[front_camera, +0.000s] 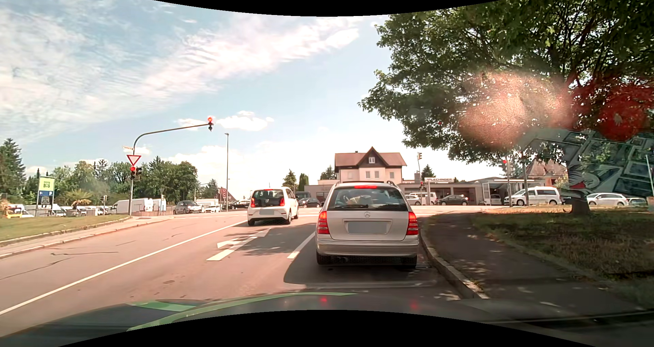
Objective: Follow the waypoints while adhering to traffic rules and regulations
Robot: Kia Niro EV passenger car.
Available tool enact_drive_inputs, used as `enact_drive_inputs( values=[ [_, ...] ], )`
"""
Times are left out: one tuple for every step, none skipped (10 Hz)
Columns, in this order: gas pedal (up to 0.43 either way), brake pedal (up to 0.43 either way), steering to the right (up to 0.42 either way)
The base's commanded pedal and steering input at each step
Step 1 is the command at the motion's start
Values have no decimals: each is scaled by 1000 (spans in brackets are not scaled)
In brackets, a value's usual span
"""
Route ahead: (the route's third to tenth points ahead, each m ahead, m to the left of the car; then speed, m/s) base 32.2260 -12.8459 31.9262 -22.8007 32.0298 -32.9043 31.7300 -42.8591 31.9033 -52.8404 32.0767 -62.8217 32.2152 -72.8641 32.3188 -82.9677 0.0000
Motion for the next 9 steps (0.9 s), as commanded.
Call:
enact_drive_inputs(
  values=[
    [0,280,81],
    [0,287,81],
    [0,287,81],
    [0,280,81],
    [0,280,81],
    [0,287,81],
    [0,287,80],
    [0,287,80],
    [0,280,81]
  ],
)
